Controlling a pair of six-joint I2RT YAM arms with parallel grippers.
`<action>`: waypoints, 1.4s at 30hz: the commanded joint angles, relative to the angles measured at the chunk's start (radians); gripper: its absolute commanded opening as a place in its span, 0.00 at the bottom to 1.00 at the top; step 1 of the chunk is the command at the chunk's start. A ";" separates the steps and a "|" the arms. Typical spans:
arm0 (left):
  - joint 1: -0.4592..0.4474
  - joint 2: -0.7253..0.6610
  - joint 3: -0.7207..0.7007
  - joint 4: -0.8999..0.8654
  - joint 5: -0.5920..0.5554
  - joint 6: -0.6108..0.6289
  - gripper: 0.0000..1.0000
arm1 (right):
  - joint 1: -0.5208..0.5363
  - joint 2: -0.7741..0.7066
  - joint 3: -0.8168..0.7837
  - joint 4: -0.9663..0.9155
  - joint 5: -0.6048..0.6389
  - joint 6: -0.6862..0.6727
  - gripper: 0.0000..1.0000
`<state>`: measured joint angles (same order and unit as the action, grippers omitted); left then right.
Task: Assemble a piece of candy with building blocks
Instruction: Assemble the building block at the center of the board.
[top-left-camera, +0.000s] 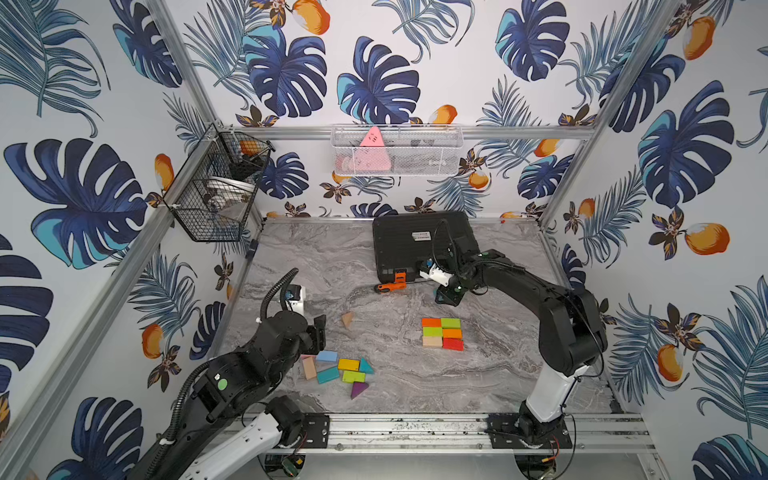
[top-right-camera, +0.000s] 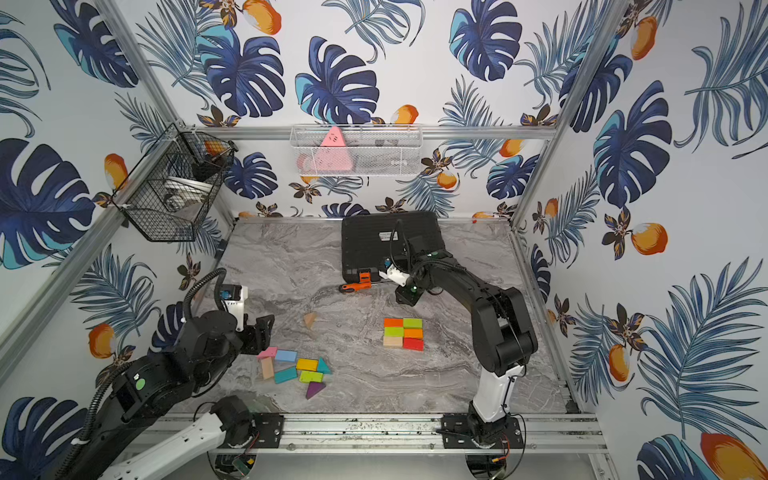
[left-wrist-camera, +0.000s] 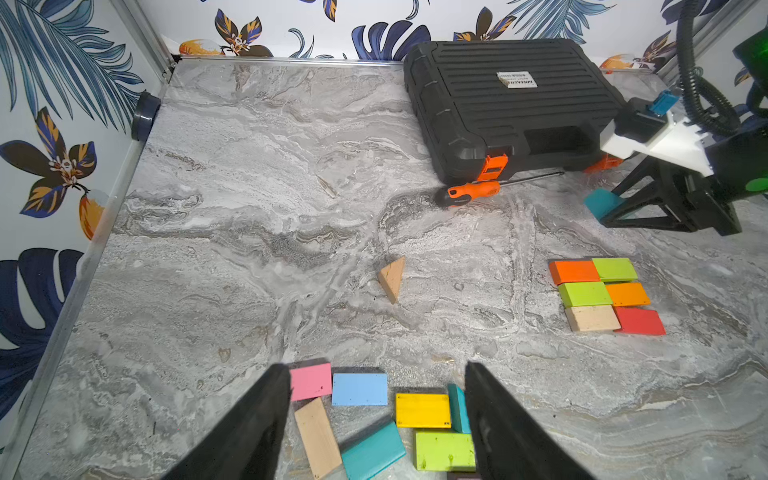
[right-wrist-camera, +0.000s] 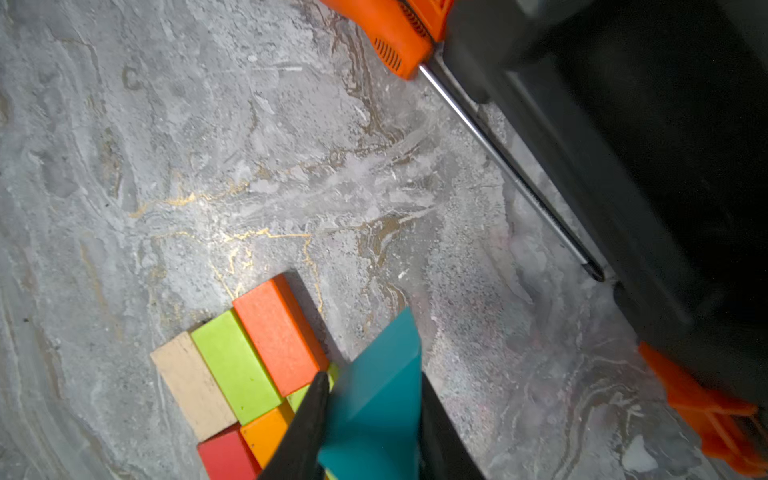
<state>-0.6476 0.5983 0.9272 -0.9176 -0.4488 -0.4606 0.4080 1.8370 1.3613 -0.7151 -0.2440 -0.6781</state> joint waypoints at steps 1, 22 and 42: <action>0.000 0.006 0.000 0.023 0.002 0.019 0.71 | -0.001 0.033 0.009 -0.031 -0.050 -0.104 0.10; 0.000 0.022 0.000 0.025 0.009 0.022 0.71 | -0.014 0.140 0.040 -0.052 0.003 -0.173 0.26; 0.001 0.018 -0.002 0.026 0.012 0.022 0.72 | -0.012 0.114 0.033 -0.037 -0.020 -0.133 0.42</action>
<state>-0.6476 0.6170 0.9272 -0.9119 -0.4370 -0.4454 0.3958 1.9675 1.3930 -0.7494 -0.2405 -0.8204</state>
